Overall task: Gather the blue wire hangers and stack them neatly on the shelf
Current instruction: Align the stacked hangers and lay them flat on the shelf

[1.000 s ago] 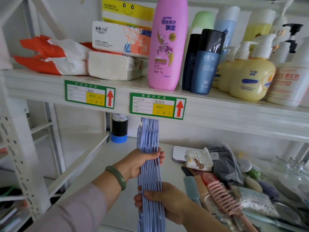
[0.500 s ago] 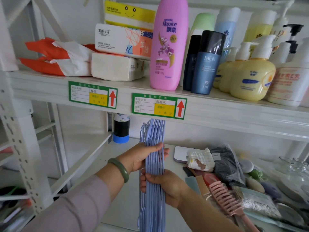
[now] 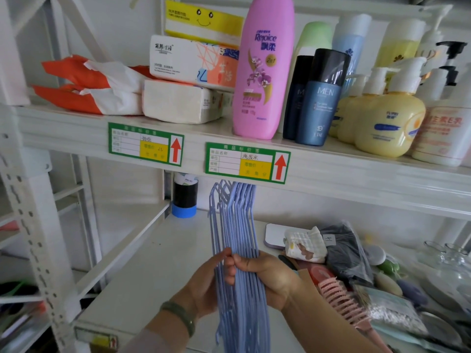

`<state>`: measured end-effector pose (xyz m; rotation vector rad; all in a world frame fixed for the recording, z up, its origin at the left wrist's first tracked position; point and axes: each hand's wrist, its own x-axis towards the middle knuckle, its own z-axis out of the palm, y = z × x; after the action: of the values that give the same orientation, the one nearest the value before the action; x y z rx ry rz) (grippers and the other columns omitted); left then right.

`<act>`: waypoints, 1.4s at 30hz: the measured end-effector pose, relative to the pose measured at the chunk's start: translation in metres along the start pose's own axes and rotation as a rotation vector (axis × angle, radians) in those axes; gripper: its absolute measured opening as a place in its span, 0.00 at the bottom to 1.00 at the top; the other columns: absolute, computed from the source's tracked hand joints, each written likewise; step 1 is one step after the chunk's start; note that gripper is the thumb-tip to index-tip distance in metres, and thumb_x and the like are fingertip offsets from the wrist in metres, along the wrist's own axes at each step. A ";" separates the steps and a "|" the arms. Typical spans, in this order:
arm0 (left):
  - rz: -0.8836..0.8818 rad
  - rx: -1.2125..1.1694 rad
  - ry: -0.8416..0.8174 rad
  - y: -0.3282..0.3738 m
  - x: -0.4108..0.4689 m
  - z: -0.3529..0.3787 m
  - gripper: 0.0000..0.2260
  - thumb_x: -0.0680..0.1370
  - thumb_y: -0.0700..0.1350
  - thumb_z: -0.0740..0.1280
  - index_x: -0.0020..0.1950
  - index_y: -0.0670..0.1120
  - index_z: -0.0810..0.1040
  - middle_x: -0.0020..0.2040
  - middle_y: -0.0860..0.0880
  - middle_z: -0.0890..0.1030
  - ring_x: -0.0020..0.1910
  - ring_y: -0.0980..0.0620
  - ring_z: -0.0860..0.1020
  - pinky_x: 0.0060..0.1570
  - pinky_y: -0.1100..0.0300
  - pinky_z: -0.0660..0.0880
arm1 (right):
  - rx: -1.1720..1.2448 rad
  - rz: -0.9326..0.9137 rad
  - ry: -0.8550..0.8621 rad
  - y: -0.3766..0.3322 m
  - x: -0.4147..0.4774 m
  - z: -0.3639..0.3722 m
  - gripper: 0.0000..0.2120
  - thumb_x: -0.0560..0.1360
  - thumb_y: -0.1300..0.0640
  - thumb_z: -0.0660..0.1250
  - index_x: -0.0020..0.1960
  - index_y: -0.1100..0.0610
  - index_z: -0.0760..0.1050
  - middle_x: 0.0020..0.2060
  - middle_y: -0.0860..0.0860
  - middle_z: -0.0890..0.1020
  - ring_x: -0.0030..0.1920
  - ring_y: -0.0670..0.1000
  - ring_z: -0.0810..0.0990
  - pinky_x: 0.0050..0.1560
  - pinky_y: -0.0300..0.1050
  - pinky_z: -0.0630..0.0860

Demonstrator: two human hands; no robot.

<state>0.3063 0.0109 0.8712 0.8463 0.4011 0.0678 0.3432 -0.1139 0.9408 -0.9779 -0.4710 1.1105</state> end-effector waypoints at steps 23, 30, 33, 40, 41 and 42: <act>-0.089 1.200 0.601 0.039 0.068 -0.053 0.21 0.74 0.45 0.65 0.65 0.38 0.73 0.65 0.43 0.76 0.61 0.47 0.77 0.58 0.62 0.73 | -0.727 0.181 0.908 0.069 0.086 -0.044 0.12 0.66 0.56 0.69 0.42 0.61 0.71 0.29 0.51 0.72 0.34 0.53 0.77 0.37 0.45 0.74; -0.150 1.435 0.617 0.035 0.085 -0.054 0.18 0.75 0.43 0.61 0.63 0.39 0.75 0.65 0.43 0.77 0.63 0.46 0.76 0.60 0.61 0.71 | -1.009 0.357 0.905 0.067 0.099 -0.050 0.05 0.71 0.59 0.60 0.42 0.58 0.74 0.37 0.53 0.77 0.57 0.56 0.79 0.52 0.43 0.76; -0.126 1.479 0.608 0.036 0.095 -0.055 0.18 0.76 0.44 0.60 0.64 0.40 0.74 0.66 0.44 0.76 0.64 0.47 0.75 0.61 0.61 0.71 | -1.019 0.367 0.934 0.066 0.104 -0.056 0.14 0.74 0.59 0.58 0.56 0.60 0.76 0.56 0.55 0.80 0.60 0.54 0.77 0.55 0.43 0.75; -0.056 1.575 0.634 0.034 0.106 -0.056 0.16 0.76 0.43 0.61 0.61 0.41 0.77 0.63 0.44 0.79 0.62 0.47 0.77 0.59 0.61 0.72 | -1.375 0.500 0.779 0.061 0.112 -0.055 0.17 0.76 0.65 0.55 0.63 0.64 0.73 0.66 0.60 0.73 0.65 0.59 0.72 0.63 0.48 0.69; -0.061 1.586 0.630 0.035 0.108 -0.056 0.16 0.76 0.43 0.61 0.62 0.41 0.76 0.63 0.44 0.79 0.62 0.47 0.77 0.59 0.61 0.72 | -1.435 0.519 0.750 0.059 0.112 -0.054 0.17 0.77 0.66 0.54 0.63 0.64 0.72 0.66 0.61 0.72 0.66 0.60 0.71 0.64 0.49 0.68; -0.067 1.597 0.624 0.036 0.109 -0.056 0.16 0.76 0.42 0.61 0.62 0.41 0.76 0.64 0.44 0.78 0.63 0.47 0.77 0.59 0.61 0.72 | -1.514 0.555 0.716 0.059 0.114 -0.056 0.17 0.77 0.66 0.54 0.63 0.65 0.72 0.66 0.61 0.72 0.66 0.60 0.71 0.64 0.49 0.68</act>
<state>0.3896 0.0982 0.8296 2.4035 1.1111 -0.0794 0.4003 -0.0277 0.8467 -2.8329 -0.4016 0.6263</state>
